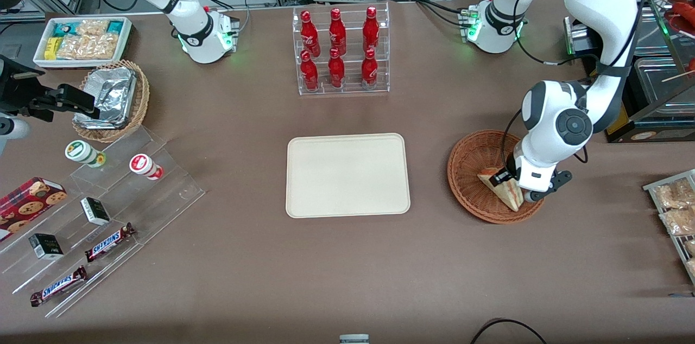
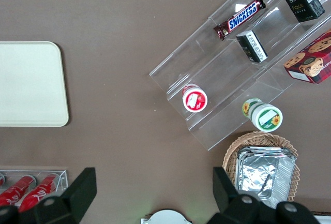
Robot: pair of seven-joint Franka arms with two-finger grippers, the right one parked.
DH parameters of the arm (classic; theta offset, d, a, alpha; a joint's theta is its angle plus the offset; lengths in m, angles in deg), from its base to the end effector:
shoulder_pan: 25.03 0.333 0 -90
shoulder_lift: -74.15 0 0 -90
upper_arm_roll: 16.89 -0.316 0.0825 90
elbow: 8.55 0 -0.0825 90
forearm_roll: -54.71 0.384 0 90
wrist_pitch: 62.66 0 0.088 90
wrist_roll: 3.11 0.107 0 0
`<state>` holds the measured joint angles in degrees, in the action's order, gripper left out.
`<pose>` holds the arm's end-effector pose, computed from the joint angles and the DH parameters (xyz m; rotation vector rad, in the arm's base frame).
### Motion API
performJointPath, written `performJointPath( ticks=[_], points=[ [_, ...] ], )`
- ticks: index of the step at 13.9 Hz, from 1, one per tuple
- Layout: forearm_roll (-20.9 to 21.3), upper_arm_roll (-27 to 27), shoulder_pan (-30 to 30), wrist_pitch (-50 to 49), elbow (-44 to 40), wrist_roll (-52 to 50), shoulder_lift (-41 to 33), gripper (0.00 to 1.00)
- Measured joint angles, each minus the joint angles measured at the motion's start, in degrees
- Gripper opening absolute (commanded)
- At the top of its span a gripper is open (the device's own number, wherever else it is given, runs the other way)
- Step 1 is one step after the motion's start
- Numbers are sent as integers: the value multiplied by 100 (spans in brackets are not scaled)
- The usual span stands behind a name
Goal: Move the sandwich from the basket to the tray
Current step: 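Close the left gripper on the sandwich and lift it, then carry the sandwich with the left gripper over the cream tray and lower it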
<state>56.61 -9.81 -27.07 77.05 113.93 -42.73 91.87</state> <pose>0.5641 -0.0899 0.2602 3.0270 0.7933 -0.0187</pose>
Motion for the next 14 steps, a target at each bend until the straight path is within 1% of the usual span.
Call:
performJointPath(
  ticks=[2,3,6,8,9,12,14],
  points=[
    [22,-6,5,-106,-111,0,-39,0],
    [24,-7,7,-388,-255,0,-95,0],
    [31,35,-112,-1844,-1224,1,-336,0],
    [31,66,-441,-2648,-1992,-5,-429,0],
    [31,79,-642,-2842,-2270,-40,-438,0],
    [30,113,-1358,-2922,-2639,-245,-339,0],
    [31,125,-1877,-2917,-2850,-305,-91,0]
  ],
)
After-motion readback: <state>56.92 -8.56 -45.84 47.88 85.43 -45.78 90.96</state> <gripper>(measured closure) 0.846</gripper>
